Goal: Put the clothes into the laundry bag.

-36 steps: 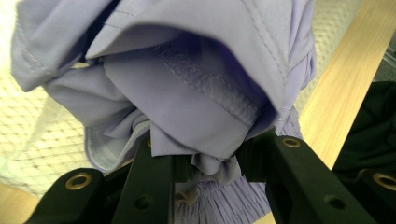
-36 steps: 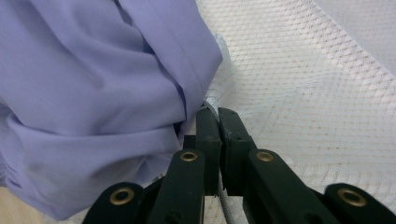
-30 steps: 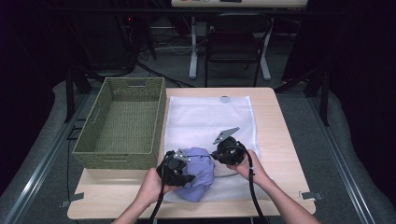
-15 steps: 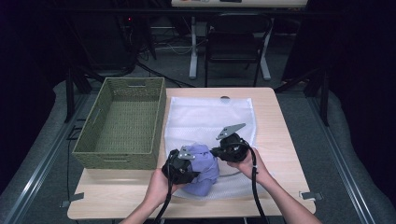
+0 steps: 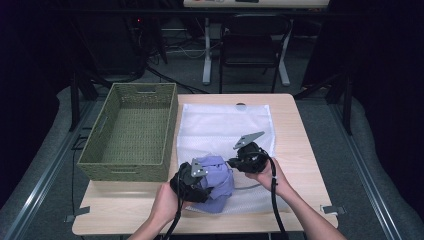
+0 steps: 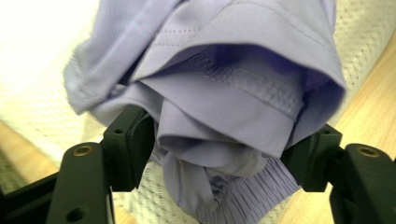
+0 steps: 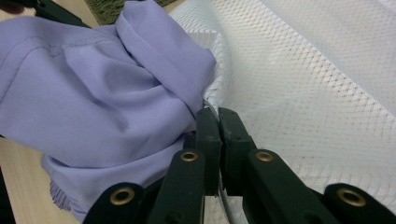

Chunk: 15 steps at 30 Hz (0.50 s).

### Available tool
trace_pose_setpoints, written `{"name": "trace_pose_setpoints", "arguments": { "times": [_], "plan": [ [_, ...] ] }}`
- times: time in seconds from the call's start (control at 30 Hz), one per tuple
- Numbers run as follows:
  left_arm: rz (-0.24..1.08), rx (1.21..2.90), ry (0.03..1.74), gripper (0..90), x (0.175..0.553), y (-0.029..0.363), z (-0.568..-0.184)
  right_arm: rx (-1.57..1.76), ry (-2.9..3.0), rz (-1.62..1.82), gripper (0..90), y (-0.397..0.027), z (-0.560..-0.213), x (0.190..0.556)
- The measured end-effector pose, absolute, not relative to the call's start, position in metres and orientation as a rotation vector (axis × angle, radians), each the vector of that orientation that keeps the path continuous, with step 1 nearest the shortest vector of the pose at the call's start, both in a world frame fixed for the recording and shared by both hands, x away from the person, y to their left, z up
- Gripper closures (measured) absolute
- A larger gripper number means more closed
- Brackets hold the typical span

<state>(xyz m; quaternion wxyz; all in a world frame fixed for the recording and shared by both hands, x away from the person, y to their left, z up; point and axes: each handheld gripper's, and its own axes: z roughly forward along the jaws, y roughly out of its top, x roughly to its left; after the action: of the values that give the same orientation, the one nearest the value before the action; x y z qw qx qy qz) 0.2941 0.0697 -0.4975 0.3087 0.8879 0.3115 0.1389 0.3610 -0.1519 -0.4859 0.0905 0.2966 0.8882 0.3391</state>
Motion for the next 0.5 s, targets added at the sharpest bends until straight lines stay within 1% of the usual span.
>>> {"name": "trace_pose_setpoints", "arguments": {
  "times": [0.03,0.17,0.27,0.37,0.5],
  "plan": [
    [0.372,2.337,0.816,33.8,0.294,0.07,-0.497,0.881,2.639,1.008,88.3,-0.151,-0.486,0.361],
    [0.335,2.338,0.758,59.3,0.297,0.062,-0.5,0.875,2.638,1.014,88.3,-0.149,-0.484,0.36],
    [0.305,2.334,0.729,72.5,0.3,0.057,-0.503,0.877,2.635,1.02,88.5,-0.149,-0.482,0.36],
    [0.278,2.325,0.738,76.9,0.304,0.054,-0.504,0.872,2.633,1.031,88.6,-0.15,-0.479,0.359],
    [0.224,2.297,0.792,77.9,0.31,0.055,-0.504,0.868,2.619,1.064,88.6,-0.151,-0.473,0.357]
  ]
}}
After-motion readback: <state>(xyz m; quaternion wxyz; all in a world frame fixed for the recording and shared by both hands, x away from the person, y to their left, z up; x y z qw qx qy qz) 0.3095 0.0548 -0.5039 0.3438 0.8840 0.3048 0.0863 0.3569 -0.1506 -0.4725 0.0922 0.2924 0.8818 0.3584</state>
